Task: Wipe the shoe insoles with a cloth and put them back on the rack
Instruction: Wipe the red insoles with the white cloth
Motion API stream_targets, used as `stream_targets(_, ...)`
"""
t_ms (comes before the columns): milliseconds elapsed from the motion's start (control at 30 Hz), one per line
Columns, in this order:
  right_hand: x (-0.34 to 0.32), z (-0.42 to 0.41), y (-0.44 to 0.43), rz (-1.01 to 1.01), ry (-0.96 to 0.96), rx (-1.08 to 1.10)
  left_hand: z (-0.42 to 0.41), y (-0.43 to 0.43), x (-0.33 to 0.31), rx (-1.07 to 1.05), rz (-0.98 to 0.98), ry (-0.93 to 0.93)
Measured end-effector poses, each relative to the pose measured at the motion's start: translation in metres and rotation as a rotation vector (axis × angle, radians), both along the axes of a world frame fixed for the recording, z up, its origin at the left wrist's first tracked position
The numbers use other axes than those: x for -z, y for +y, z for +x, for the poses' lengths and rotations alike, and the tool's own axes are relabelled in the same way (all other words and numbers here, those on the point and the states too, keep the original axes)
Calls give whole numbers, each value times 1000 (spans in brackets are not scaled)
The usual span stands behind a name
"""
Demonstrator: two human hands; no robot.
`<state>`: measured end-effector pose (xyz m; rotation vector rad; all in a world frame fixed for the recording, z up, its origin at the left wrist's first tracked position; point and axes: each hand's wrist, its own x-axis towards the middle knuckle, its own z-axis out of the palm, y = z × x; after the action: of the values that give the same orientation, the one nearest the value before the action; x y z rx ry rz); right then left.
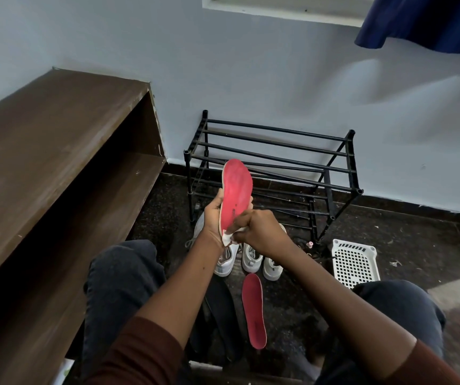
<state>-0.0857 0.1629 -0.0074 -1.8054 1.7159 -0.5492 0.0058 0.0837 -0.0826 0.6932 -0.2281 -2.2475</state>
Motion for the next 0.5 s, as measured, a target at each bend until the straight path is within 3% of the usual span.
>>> stream_targets(267,2,-10,-30,-263,32,296,-5,12,-20,78,-143,108)
stream_targets(500,4,-2,-17,-210,17,172,-1,8,-18,21,-138,113)
